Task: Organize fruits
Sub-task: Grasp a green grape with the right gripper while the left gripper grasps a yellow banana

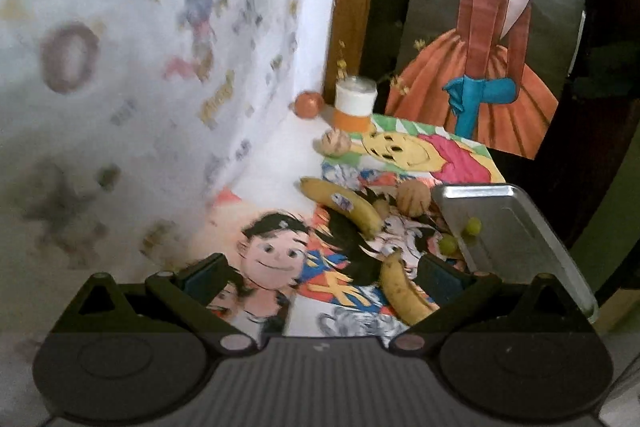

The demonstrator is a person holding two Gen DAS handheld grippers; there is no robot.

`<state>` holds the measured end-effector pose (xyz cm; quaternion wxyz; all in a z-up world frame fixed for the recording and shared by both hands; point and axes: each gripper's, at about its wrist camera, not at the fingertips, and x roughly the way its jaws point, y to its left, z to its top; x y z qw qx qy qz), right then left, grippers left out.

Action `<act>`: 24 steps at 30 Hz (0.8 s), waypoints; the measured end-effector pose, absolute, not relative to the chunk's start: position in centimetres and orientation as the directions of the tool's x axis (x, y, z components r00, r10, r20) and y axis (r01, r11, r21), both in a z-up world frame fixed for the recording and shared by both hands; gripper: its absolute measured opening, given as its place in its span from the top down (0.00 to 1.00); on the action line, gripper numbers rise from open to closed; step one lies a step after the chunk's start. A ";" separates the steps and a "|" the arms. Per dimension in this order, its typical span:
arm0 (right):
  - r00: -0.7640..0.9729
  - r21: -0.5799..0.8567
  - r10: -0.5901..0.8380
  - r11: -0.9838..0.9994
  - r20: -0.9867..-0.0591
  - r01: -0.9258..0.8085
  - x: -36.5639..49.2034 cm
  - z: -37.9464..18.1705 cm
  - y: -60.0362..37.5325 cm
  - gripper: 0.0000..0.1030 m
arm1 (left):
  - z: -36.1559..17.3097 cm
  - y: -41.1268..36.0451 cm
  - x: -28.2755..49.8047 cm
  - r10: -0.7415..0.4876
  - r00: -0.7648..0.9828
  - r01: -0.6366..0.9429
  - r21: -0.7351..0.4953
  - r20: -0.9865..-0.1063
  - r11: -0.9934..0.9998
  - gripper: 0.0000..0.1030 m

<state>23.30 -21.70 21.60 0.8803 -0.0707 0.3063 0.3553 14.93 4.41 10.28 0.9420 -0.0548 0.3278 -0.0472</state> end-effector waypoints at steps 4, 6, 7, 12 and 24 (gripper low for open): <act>0.537 -0.034 0.548 0.679 -0.641 -0.733 24.9 18.8 -22.1 0.01 | 8.0 3.4 16.9 -0.175 0.736 0.053 -0.202 -0.654 0.978 0.00; 0.516 -0.074 0.524 0.649 -0.678 -0.757 25.9 17.2 -22.6 0.01 | 6.8 2.9 17.6 -0.195 0.715 0.056 -0.223 -0.671 0.973 0.00; 0.499 -0.093 0.510 0.628 -0.701 -0.773 26.4 16.4 -22.8 0.01 | 6.3 2.7 17.9 -0.201 0.707 0.057 -0.229 -0.678 0.972 0.00; 0.466 -0.235 0.401 0.502 -0.789 -0.832 27.2 11.9 -23.1 0.01 | 3.9 1.6 20.0 -0.219 0.663 0.057 -0.244 -0.716 0.968 0.00; 0.422 -0.325 0.261 0.343 -0.868 -0.881 29.2 5.0 -19.3 0.19 | 1.3 -1.7 24.0 -0.248 0.617 0.098 -0.240 -0.747 0.966 0.03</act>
